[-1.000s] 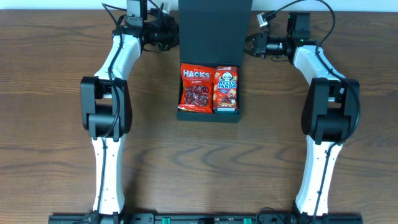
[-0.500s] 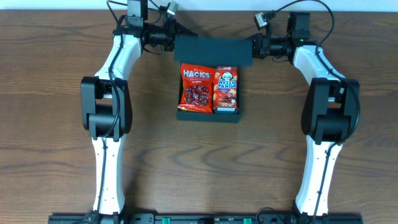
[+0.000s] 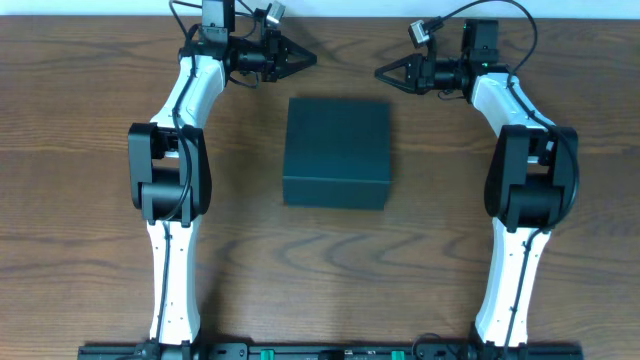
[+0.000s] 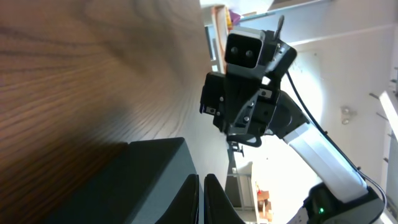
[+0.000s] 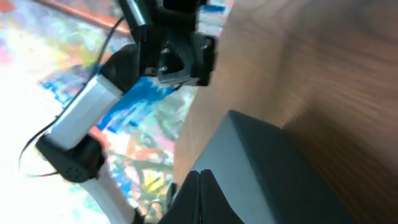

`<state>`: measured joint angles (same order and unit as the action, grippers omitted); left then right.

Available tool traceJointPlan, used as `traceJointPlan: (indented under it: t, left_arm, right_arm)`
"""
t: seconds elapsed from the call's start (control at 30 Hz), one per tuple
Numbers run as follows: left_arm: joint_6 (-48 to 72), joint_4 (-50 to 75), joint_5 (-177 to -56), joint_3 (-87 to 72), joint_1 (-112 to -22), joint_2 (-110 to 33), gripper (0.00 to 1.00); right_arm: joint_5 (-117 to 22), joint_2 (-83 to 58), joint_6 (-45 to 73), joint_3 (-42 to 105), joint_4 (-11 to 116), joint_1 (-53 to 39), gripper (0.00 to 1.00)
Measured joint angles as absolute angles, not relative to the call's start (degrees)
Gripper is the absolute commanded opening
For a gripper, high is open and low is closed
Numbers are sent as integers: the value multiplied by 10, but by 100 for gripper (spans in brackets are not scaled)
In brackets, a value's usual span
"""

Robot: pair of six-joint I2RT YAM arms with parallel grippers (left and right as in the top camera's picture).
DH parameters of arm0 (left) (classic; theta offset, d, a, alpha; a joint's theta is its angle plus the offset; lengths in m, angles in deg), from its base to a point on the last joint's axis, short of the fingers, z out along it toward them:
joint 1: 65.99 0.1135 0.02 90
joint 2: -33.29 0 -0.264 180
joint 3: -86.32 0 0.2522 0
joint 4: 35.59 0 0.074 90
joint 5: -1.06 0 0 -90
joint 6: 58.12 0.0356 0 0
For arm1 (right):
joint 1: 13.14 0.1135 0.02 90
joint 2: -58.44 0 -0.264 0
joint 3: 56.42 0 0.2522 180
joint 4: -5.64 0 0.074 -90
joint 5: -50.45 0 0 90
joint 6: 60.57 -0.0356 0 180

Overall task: Pack container
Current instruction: 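Press down on the closed lid with both grippers to seat it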

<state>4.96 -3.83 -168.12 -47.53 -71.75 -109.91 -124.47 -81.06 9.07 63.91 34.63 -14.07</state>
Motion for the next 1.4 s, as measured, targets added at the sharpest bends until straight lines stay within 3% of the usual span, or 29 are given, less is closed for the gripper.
traceJointPlan:
  t: [0.3,0.43,0.57,0.73,0.97,1.4]
  left_arm:
    - [63,139,-1481,-478,-718,-1098,6]
    - [99,146,-1383,-478,-718,-1066,6]
    - [174,188,-1305,-477,-722,-944,6]
    - [254,252,-1243,-490,-774,-867,5]
    - [290,260,-1200,-487,-844,-939,6]
    - [345,381,-1189,-486,-888,-948,6]
  right_arm:
    - [-913,-811,14,649,436,-140,2]
    - [-784,-802,53,702,561,-138,2]
    - [-710,-731,130,757,694,-134,2]
    - [-679,-603,227,770,841,-133,2]
    - [-660,-536,356,774,1012,-129,2]
    - [-656,-535,451,773,1069,-98,2]
